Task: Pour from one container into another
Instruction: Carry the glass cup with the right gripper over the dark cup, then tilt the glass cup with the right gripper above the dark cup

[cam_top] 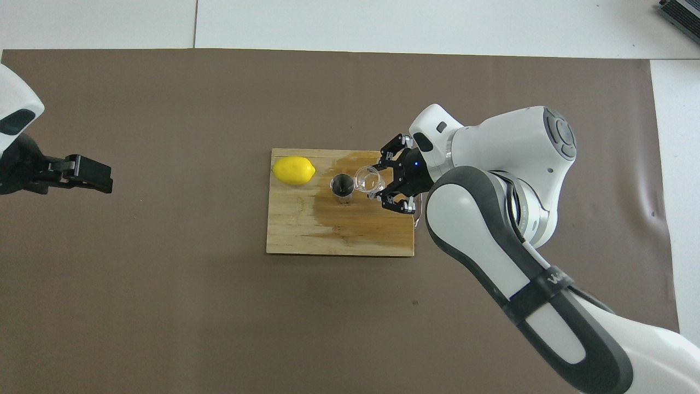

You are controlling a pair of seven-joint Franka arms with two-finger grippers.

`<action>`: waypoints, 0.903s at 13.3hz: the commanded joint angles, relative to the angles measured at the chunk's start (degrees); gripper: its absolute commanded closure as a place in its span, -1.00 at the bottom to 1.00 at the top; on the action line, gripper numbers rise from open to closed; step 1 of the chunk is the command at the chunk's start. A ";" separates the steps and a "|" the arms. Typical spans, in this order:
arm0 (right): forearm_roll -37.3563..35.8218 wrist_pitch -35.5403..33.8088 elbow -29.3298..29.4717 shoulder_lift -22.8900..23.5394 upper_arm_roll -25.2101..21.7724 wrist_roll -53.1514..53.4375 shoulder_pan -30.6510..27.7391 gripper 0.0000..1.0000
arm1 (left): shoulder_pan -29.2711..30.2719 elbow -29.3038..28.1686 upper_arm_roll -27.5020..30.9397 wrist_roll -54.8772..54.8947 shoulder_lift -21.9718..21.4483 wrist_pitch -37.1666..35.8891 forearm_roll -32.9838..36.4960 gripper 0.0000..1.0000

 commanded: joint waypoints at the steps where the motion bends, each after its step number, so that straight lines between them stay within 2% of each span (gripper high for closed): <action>1: -3.99 -0.76 -0.97 -2.02 -0.68 3.61 0.76 1.00 | -0.22 -0.68 0.18 -0.50 -0.92 -0.45 0.93 -1.00; 9: -13.57 -6.47 5.09 -1.41 -0.77 14.07 3.14 1.00 | -0.22 -0.68 0.18 -0.50 -1.01 -0.45 0.93 -1.00; 12: -14.46 -6.66 6.85 -0.62 -0.68 16.71 3.31 1.00 | -0.22 -0.68 0.18 -0.50 -1.01 -0.45 0.93 -1.00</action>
